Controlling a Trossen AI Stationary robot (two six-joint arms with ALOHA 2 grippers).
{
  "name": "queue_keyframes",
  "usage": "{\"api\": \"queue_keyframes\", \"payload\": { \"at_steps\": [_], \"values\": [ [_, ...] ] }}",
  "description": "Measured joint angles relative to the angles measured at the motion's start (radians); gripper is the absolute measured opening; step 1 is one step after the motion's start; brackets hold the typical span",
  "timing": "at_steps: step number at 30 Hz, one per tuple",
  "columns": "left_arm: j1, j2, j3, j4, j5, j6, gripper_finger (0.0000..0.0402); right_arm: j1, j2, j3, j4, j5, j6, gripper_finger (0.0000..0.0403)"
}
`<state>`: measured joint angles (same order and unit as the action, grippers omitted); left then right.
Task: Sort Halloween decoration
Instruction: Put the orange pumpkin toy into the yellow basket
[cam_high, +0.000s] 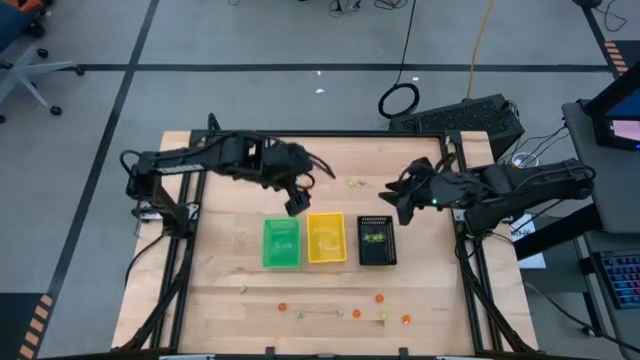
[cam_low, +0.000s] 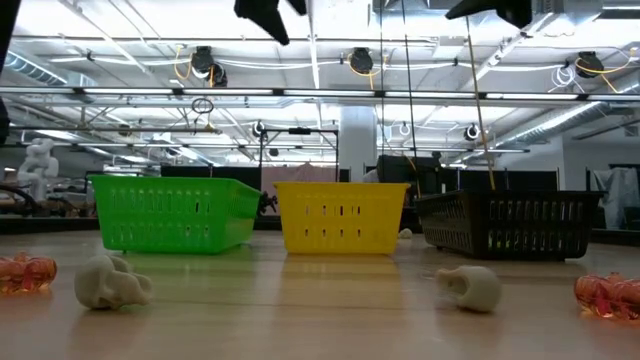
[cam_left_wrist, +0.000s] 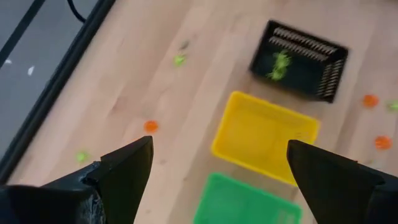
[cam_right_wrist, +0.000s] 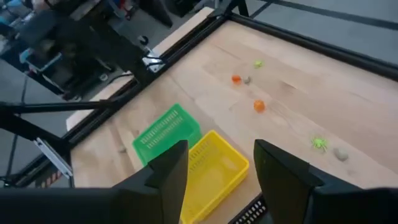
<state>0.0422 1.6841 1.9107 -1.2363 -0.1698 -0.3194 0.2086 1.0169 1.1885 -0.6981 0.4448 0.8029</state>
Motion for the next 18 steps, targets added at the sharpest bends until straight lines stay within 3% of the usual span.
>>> {"api": "queue_keyframes", "payload": {
  "at_steps": [8,18],
  "values": [
    [0.204,0.000,-0.096,-0.017,0.110,0.047,0.0368,0.000,0.003,0.000,-0.199,0.001,0.045,0.0169],
    [0.383,0.000,-0.323,-0.015,0.139,0.036,0.0368,-0.031,0.029,-0.001,-0.288,0.030,-0.103,0.0169]
  ]
}}
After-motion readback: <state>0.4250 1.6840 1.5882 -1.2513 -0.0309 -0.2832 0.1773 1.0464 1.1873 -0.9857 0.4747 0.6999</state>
